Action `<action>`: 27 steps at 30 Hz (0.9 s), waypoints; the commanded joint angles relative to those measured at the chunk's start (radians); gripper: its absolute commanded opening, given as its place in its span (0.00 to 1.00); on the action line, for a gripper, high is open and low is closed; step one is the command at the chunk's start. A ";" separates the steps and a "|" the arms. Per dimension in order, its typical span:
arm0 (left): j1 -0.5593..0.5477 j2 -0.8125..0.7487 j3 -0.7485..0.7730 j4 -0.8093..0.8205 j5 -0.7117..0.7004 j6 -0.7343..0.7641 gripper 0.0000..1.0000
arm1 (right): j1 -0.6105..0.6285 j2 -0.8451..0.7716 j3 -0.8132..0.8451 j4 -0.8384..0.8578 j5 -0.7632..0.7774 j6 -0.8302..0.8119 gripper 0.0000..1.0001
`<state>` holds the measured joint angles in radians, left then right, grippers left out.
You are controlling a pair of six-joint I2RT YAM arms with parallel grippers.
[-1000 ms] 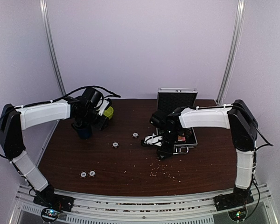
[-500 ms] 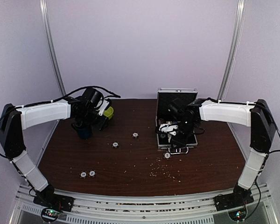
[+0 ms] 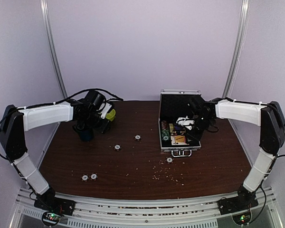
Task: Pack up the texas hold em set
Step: Place the poker chip on the poker chips pile.
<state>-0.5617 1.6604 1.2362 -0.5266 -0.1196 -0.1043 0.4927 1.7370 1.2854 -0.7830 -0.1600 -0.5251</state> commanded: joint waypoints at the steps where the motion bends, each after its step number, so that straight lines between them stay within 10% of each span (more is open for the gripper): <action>1: 0.010 0.015 0.028 0.000 0.006 0.009 0.44 | 0.080 -0.017 -0.003 -0.029 -0.112 -0.047 0.30; 27: 0.010 0.011 0.027 0.000 0.022 0.007 0.44 | 0.286 0.222 0.082 0.015 -0.054 -0.046 0.33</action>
<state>-0.5617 1.6630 1.2362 -0.5468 -0.1112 -0.1040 0.7750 1.9369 1.3441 -0.7807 -0.2504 -0.5770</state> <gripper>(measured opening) 0.442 0.401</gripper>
